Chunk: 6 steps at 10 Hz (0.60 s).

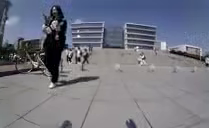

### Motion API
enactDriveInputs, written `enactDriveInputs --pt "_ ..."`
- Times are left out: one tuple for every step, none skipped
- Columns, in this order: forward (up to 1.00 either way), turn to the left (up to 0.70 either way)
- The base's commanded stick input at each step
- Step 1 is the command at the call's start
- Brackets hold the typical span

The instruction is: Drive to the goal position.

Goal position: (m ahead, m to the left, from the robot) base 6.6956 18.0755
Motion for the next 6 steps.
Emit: enactDriveInputs --pt "1.0 0.0" --pt "1.0 0.0" --pt "1.0 0.0" --pt "1.0 0.0" --pt "1.0 0.0" --pt "1.0 0.0"
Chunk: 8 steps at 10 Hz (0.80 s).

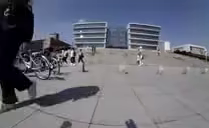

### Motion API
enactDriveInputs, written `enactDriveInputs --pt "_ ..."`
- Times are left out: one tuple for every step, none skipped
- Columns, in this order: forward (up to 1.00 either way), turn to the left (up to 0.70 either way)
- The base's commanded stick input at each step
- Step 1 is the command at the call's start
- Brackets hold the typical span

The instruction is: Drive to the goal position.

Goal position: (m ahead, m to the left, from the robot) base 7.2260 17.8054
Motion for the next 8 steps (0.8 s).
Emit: enactDriveInputs --pt "0.57 0.0" --pt "0.43 0.0" --pt "1.0 0.0" --pt "1.0 0.0" --pt "1.0 0.0" --pt "1.0 0.0" --pt "1.0 0.0" --pt "0.63 0.0"
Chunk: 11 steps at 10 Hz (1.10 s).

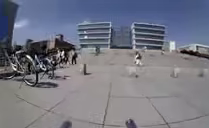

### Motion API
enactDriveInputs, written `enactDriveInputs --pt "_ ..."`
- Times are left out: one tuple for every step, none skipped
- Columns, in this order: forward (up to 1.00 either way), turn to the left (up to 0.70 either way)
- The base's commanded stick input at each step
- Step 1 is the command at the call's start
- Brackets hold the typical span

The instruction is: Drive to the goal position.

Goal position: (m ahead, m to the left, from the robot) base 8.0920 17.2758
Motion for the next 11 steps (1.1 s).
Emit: enactDriveInputs --pt "0.0 0.0" --pt "0.0 0.0" --pt "0.0 0.0" --pt "0.0 0.0" --pt "0.0 0.0" --pt "0.0 0.0" --pt "1.0 0.0" --pt "1.0 0.0" --pt "1.0 0.0" --pt "1.0 0.0" --pt "1.0 0.0"
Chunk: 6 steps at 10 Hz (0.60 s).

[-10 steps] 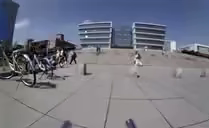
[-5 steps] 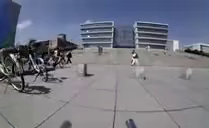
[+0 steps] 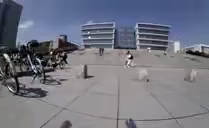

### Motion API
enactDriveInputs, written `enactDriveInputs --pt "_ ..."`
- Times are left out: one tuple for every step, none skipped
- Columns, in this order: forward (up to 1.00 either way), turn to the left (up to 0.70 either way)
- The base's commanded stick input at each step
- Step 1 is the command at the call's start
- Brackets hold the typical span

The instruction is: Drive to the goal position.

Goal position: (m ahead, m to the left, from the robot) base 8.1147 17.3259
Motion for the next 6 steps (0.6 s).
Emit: enactDriveInputs --pt "1.0 0.0" --pt "1.0 0.0" --pt "1.0 -0.03" --pt "1.0 -0.14" --pt "1.0 -0.3" --pt "1.0 -0.19"
